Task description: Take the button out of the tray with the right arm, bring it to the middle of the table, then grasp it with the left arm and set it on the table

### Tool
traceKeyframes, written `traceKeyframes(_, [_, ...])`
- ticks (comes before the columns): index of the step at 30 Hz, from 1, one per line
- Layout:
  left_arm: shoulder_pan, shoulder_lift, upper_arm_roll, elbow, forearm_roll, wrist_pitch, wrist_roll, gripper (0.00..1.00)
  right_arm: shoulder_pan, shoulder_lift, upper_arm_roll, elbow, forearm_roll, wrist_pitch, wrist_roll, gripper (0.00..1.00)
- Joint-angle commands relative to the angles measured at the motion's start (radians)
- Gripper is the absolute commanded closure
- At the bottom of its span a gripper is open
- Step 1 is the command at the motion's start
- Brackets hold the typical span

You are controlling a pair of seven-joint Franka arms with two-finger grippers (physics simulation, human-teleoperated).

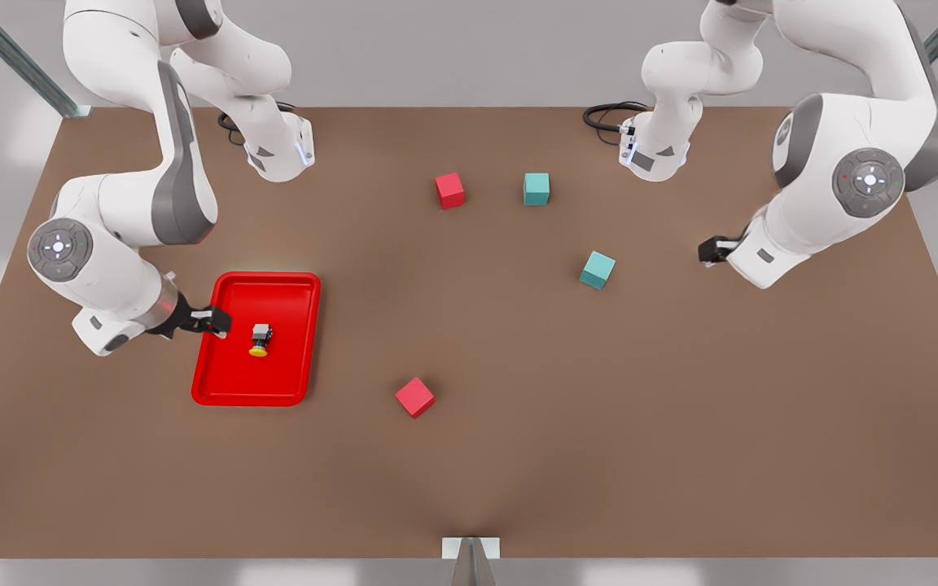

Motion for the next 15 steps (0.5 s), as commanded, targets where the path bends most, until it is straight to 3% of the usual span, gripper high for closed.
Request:
traceKeyframes(1, [-0.008,0.006,0.0,0.0,-0.002,0.058,-0.031,0.0,-0.01,0.0,0.0,0.009,-0.004,-0.006,-0.05,0.0])
traceKeyframes(5, [-0.009,0.015,-0.002,0.0,0.001,0.058,-0.029,0.0,-0.022,0.011,0.0,0.009,-0.006,-0.031,-0.088,0.0])
traceKeyframes(8, [-0.012,0.025,-0.002,0.0,0.004,0.058,-0.031,0.0,0.01,0.142,0.0,0.002,-0.076,-0.019,-0.076,0.0])
traceKeyframes(15, [-0.014,0.03,-0.002,0.0,0.004,0.057,-0.031,0.0,-0.076,0.159,0.002,-0.485,-0.076,0.644,-0.059,0.0])
